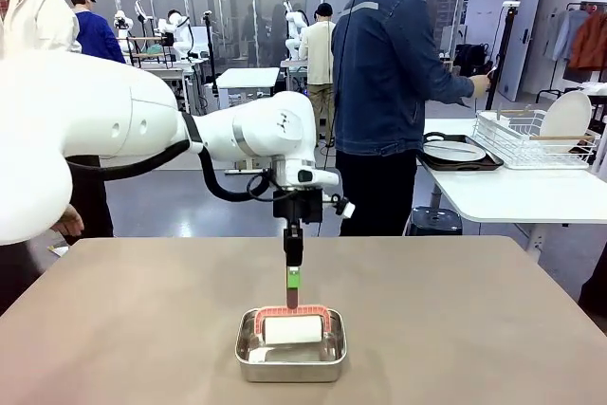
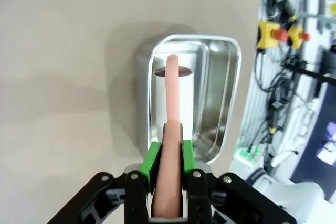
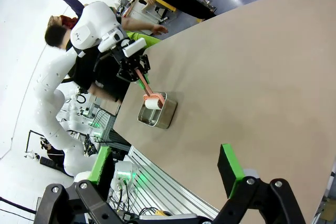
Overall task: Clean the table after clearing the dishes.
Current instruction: When the right (or left) Handle tray is removed, use the right hand (or left hand) to clean the right (or left) side of the table with the Lint Roller.
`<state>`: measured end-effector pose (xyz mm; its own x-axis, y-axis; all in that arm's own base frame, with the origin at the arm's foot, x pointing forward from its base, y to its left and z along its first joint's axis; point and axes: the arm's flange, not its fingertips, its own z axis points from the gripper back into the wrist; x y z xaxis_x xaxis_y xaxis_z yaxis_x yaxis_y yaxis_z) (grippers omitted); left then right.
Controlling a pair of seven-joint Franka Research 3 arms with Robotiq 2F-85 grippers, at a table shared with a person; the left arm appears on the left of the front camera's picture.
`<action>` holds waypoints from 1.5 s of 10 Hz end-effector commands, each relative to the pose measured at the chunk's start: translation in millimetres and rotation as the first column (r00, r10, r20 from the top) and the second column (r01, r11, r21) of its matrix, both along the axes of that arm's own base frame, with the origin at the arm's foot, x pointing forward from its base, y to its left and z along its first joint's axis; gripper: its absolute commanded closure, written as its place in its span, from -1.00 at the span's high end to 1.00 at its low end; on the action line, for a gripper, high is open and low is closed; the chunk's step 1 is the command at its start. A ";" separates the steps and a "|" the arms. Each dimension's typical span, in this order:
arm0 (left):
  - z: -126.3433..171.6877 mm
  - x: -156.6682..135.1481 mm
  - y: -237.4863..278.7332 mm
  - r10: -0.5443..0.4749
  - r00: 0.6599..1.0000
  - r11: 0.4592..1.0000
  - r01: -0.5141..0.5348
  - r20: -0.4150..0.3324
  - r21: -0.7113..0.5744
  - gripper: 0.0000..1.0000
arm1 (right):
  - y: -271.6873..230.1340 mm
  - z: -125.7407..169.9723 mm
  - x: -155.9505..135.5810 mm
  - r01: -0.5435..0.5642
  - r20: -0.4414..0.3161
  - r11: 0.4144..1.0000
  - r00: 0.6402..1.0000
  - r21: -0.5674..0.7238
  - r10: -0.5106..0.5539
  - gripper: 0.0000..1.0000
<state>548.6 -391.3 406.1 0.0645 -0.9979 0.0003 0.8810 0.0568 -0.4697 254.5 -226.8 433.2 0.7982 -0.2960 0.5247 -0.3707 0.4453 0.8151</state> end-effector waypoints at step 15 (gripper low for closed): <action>50.6 -88.5 277.4 0.908 0.394 0.366 -0.911 -0.141 -0.191 -1.00 | 0.3 0.6 -2.4 -0.010 0.015 1.000 1.000 0.003 0.010 1.00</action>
